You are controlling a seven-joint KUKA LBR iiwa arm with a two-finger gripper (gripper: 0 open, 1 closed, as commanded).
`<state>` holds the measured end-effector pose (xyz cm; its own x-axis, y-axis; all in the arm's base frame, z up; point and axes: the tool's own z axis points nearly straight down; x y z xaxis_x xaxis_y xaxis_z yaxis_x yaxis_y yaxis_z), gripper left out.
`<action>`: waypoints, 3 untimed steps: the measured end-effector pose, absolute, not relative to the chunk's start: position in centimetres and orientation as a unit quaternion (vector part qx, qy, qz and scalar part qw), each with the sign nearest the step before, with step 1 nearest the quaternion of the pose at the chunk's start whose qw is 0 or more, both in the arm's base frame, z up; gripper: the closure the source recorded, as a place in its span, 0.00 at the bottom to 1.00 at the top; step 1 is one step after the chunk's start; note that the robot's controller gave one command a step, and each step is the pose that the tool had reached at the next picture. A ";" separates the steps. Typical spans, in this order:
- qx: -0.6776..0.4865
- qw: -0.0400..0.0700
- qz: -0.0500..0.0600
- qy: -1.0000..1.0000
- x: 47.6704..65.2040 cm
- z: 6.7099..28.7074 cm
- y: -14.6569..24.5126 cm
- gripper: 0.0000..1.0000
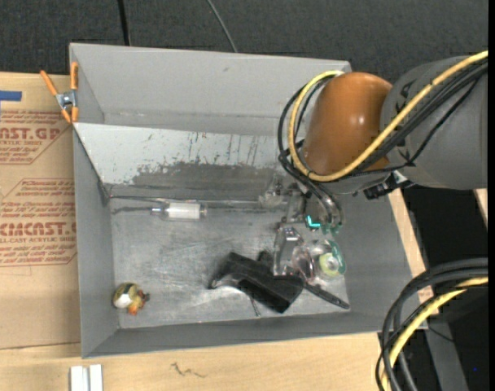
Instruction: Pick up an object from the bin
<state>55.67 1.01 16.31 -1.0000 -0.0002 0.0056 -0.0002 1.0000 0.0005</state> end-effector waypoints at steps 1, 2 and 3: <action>0.000 -0.001 0.000 -1.000 55.9 16.7 1.0 0.00; 0.028 -0.005 0.001 -1.000 54.9 14.9 2.2 0.00; 0.185 0.000 -0.001 -0.983 53.3 10.9 2.6 0.00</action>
Offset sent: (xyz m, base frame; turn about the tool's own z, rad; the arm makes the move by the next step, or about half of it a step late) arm -0.0470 0.0615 -0.0847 -0.2517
